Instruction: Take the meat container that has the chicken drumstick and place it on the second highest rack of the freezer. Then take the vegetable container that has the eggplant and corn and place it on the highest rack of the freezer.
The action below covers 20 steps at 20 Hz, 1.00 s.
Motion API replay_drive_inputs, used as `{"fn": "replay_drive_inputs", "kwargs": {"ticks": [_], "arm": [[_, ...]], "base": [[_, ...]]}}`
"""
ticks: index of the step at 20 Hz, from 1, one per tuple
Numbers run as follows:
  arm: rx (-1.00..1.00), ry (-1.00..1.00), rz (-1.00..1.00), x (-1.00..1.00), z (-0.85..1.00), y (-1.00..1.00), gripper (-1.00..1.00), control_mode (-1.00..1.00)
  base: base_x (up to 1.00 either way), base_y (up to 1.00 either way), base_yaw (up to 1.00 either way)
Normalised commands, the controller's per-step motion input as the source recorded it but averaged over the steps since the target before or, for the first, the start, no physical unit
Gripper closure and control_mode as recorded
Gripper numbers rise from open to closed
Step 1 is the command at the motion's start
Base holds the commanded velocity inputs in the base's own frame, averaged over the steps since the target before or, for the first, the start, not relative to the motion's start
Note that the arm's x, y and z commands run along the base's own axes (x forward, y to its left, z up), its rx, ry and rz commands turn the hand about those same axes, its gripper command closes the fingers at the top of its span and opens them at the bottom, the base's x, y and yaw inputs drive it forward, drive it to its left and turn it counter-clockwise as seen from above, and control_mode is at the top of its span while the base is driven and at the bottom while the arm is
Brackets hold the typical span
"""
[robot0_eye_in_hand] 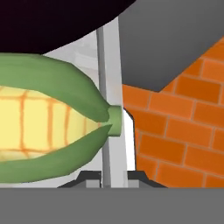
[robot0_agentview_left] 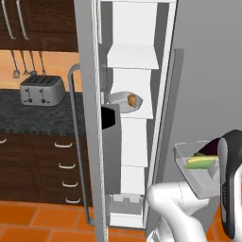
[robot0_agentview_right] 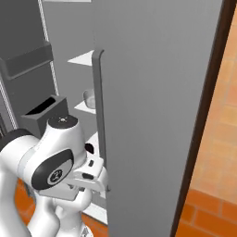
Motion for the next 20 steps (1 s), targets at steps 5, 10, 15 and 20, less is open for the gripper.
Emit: {"fn": "replay_drive_inputs", "kwargs": {"ticks": [5, 10, 15, 20], "arm": [[0.00, 0.00, 0.00, 0.00, 0.00, 0.00, 1.00, 1.00], [0.00, 0.00, 0.00, 0.00, 0.00, 0.00, 1.00, 1.00], [0.00, 0.00, 0.00, 0.00, 0.00, 0.00, 1.00, 1.00], [0.00, 0.00, 0.00, 0.00, 0.00, 0.00, 1.00, 1.00]], "base": [[0.46, 0.02, 0.00], [0.45, -0.03, 0.00], [0.27, 0.07, 0.00], [0.11, 0.33, -0.02]]}}
